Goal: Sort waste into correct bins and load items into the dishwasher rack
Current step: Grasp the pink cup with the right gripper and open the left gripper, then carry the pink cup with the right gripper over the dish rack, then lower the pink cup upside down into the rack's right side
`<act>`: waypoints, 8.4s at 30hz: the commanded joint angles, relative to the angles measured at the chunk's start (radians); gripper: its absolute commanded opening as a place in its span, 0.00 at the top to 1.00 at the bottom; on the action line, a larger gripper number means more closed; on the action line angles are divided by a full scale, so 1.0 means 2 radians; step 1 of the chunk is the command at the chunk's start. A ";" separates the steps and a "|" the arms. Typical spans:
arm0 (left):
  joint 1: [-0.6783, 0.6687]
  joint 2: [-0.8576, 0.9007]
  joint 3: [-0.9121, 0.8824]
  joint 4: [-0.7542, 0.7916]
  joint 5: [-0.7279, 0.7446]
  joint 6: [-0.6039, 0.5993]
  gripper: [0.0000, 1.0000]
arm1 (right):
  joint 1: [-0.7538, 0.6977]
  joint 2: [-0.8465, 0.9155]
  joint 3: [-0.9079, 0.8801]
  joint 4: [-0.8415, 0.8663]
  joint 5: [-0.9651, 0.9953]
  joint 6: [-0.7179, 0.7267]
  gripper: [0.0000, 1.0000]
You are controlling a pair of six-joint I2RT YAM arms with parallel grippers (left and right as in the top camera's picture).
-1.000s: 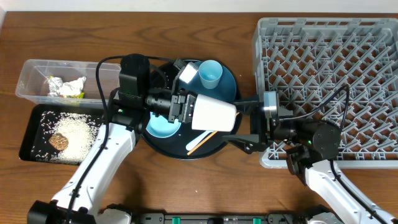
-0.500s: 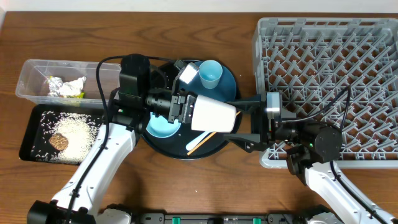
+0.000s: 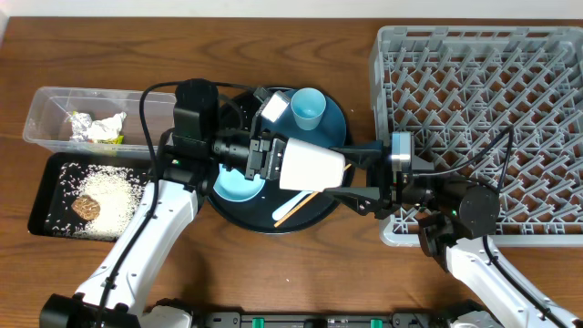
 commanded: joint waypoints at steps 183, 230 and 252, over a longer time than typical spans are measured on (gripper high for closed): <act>0.149 -0.002 -0.130 0.190 -0.147 -0.045 0.02 | -0.086 0.104 0.496 -1.286 0.529 -0.234 0.92; 0.149 -0.002 -0.130 0.190 -0.147 -0.045 0.02 | -0.500 0.118 0.490 -1.286 0.500 -0.275 0.99; 0.149 -0.002 -0.130 0.190 -0.147 -0.045 0.02 | -0.549 0.239 0.490 -1.161 0.514 -0.264 0.99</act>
